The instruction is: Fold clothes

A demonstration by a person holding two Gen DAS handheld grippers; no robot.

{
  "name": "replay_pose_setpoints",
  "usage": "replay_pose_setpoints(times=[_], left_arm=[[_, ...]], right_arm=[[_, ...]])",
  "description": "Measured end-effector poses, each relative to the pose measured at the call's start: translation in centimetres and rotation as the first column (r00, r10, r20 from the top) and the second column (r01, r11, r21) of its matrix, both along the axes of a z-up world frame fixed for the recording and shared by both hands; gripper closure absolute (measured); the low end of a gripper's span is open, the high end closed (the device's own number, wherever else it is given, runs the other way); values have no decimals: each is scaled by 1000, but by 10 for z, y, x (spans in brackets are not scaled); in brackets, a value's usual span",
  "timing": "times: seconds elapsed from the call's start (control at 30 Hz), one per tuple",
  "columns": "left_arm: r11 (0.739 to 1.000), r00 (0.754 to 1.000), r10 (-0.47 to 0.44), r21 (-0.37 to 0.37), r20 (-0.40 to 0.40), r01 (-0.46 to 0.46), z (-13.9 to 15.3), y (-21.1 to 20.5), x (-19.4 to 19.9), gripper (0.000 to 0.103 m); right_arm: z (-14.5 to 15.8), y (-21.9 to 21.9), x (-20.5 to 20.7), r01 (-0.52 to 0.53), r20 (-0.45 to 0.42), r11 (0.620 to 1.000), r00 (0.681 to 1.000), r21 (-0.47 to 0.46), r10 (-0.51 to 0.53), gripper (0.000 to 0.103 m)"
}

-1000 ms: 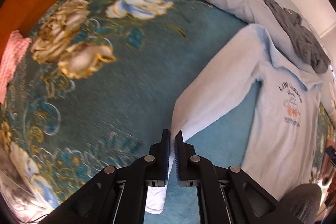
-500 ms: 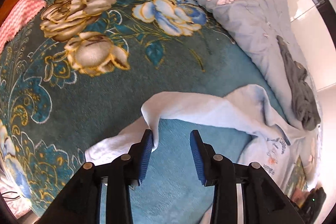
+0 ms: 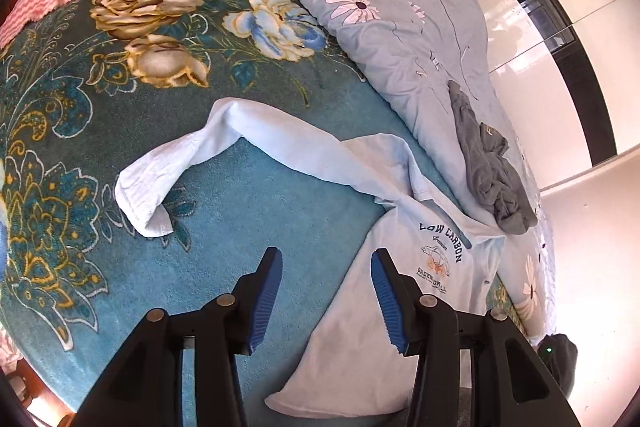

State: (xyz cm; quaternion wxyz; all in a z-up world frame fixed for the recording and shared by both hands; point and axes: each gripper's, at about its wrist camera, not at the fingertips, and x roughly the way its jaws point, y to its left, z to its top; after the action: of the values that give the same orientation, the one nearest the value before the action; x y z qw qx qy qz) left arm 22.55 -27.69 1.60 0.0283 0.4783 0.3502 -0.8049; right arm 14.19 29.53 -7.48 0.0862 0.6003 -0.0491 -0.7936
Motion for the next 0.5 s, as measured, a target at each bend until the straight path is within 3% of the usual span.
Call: replay_pose_setpoints(times=[0.17,0.3,0.37,0.5], left_arm=[[1000,1000,-19,-24,-8,19,4,5,-1,53],[999,1000,-23,-27,-8,22,2,7,-8,53],[999,1000,-22,-25,-4,22,-1,8,-15,53],[998,999,-45,-43,11,46,-6,12,-36,53]], right_arm=[[32,36,-21,92,-99,978,992,186,-74,101],[58,66,-41,255,-225,886,958,387,-178,101],[55,84,-52,312,-229,862,944,400,-236,101],[35,98,-67,318,-162,863,948,393,-275,101]])
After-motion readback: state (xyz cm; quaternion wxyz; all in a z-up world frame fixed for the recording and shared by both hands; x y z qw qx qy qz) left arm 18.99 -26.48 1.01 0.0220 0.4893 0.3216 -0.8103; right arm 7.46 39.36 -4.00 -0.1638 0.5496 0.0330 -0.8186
